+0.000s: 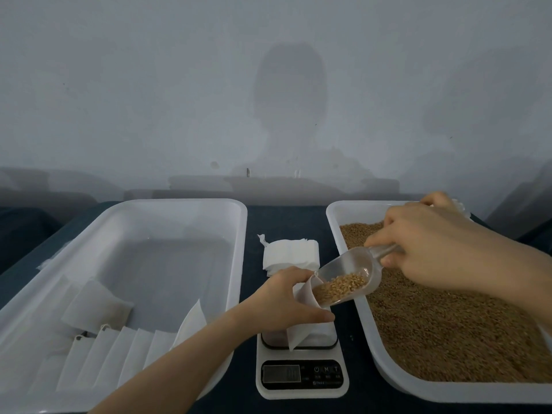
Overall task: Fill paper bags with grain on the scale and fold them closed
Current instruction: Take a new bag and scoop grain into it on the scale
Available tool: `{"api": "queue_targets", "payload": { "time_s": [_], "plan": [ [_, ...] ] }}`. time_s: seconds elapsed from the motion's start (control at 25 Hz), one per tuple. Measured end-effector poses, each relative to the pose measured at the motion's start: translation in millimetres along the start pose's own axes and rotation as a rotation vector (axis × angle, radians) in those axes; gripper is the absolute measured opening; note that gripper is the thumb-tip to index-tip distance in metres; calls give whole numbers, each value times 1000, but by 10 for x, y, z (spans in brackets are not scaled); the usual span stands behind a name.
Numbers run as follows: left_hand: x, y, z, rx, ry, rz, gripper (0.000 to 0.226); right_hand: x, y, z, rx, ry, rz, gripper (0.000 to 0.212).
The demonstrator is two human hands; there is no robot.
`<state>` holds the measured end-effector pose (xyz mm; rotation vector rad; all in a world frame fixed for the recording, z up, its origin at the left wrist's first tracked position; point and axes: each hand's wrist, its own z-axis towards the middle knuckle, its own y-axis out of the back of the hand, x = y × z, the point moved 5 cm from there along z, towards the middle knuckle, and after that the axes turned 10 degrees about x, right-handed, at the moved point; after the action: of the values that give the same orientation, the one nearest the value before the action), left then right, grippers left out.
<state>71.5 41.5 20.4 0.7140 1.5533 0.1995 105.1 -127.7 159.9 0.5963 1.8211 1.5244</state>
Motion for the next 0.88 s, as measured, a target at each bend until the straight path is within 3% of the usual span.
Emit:
{"api": "queue_targets", "payload": {
  "time_s": [0.24,0.6,0.88],
  "plan": [
    [0,33,-1,-66,-38,-17,37,258,229,78,-16,24,-205,23],
    [85,0,35,-51,111,37,68,588,292,125,-123,45,-380,20],
    [156,28,48,-116,112,17,52,555,228,49,-184,33,-434,30]
  ]
}}
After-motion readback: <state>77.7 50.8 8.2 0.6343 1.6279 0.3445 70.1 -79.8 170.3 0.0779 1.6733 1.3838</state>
